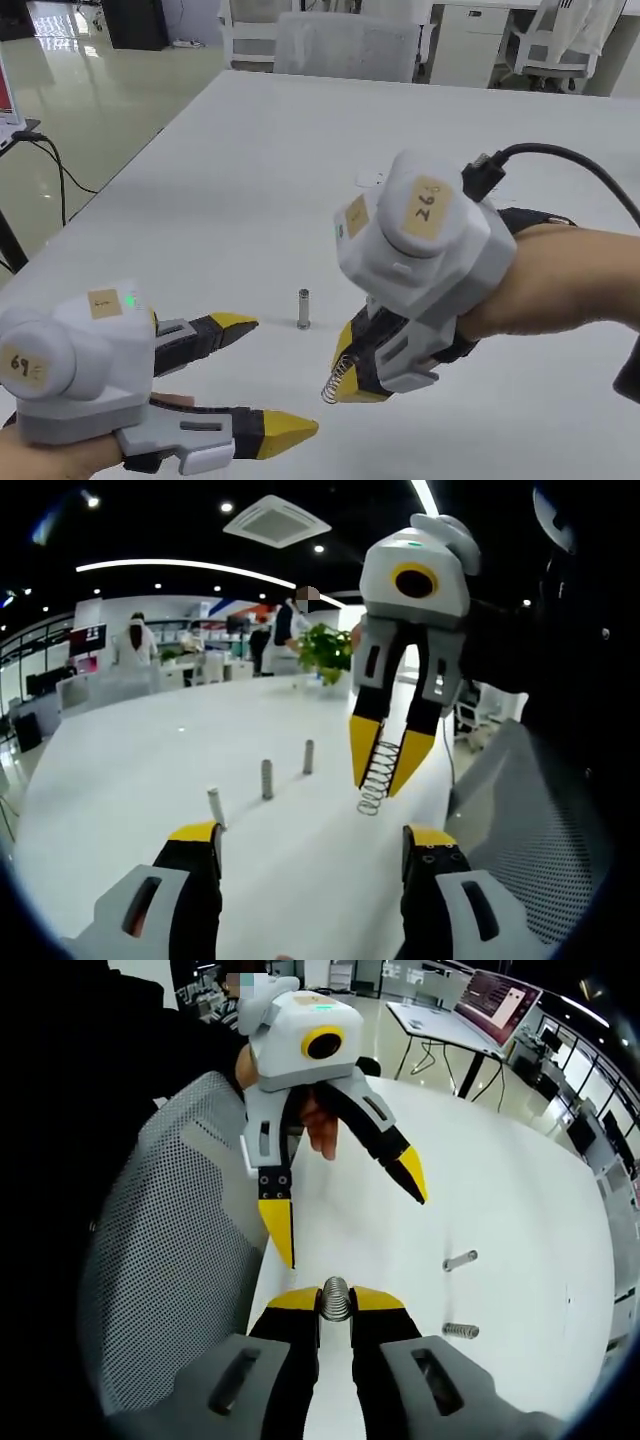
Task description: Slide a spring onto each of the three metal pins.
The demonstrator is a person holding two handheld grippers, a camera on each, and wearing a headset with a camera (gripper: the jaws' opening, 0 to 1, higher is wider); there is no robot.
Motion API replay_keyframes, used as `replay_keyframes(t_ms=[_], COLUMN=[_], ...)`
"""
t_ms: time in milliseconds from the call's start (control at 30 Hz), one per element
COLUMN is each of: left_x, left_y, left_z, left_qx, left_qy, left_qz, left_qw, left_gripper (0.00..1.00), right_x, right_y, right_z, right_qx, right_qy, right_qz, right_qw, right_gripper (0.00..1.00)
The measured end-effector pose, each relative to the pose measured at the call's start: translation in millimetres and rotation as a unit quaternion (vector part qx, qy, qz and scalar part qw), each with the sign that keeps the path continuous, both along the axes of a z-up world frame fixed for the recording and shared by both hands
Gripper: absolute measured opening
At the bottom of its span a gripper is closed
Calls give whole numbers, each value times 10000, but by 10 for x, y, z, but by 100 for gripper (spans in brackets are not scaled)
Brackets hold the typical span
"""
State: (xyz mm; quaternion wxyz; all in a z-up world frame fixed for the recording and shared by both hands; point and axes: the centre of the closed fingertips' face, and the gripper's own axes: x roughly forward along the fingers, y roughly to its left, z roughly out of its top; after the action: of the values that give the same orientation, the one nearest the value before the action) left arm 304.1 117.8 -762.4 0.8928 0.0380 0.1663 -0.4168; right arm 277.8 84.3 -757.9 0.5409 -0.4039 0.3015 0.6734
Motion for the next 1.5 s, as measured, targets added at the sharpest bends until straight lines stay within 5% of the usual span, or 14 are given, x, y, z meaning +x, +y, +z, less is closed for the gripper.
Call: replay_keyframes(t_ms=[1500], left_x=[10], left_y=[-13], left_z=[-18], left_qx=[-48], left_qy=[26], left_qz=[58], left_qw=[10000], left_gripper=[70], right_x=[585], right_y=[89], right_z=[60], right_qx=[-194], right_qy=[-161], right_qz=[-112], right_qw=[9996], right_gripper=[8])
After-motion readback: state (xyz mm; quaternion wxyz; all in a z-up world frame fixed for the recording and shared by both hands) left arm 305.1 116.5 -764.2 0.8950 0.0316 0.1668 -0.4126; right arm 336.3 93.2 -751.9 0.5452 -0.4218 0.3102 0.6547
